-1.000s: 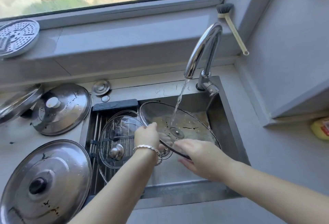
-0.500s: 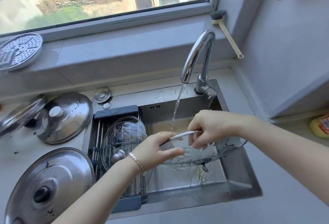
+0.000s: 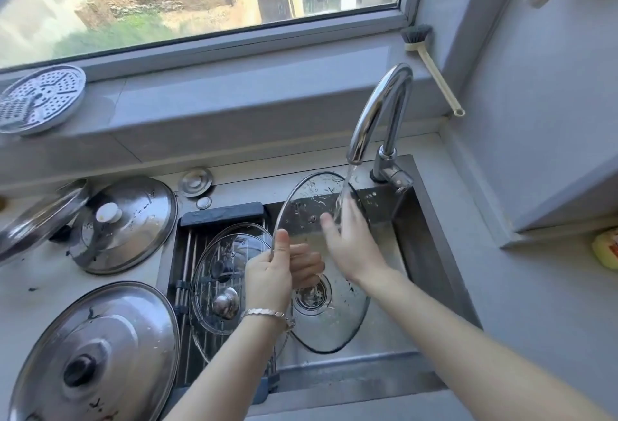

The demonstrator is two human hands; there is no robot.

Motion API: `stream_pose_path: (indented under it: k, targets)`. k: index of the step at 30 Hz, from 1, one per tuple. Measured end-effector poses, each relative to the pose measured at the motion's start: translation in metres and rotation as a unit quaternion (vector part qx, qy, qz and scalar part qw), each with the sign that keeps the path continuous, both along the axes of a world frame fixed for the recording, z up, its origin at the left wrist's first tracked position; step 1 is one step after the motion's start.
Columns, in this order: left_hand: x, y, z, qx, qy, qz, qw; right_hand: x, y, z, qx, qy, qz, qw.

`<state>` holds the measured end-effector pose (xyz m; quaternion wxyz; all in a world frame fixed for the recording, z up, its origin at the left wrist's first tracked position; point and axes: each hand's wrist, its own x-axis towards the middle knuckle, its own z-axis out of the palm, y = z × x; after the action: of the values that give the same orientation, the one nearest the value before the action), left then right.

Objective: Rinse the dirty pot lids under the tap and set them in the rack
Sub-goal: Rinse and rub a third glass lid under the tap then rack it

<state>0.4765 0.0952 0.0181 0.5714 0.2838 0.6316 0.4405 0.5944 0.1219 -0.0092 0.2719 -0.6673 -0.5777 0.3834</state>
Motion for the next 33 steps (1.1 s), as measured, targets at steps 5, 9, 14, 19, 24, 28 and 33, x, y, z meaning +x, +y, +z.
stream_pose_path:
  k: [5, 9, 14, 19, 24, 28, 33]
  targets:
    - [-0.001, 0.003, 0.002, -0.017, 0.029, 0.055, 0.998, -0.030, -0.025, -0.012, 0.149, -0.115, 0.147, 0.971]
    - [0.005, -0.003, 0.010, -0.020, -0.008, 0.045, 0.999, -0.016, 0.017, 0.000, 0.016, -0.091, 0.014, 0.996]
    - [0.000, -0.001, 0.011, -0.008, 0.057, 0.065, 0.996, -0.037, -0.013, 0.009, 0.150, -0.131, 0.133, 0.971]
    - [0.001, 0.002, 0.009, -0.016, -0.002, 0.052, 0.999, -0.022, 0.019, 0.010, 0.108, -0.103, 0.105, 0.983]
    - [0.001, -0.001, 0.005, -0.027, 0.011, 0.055, 0.998, -0.038, 0.012, 0.013, 0.119, -0.102, 0.113, 0.981]
    - [0.003, -0.005, 0.007, -0.028, -0.005, 0.061, 0.998, -0.024, 0.021, 0.000, 0.088, -0.116, 0.127, 0.981]
    - [0.006, -0.013, 0.009, -0.009, -0.017, 0.048, 0.999, -0.009, 0.035, -0.003, -0.112, -0.035, -0.037, 0.992]
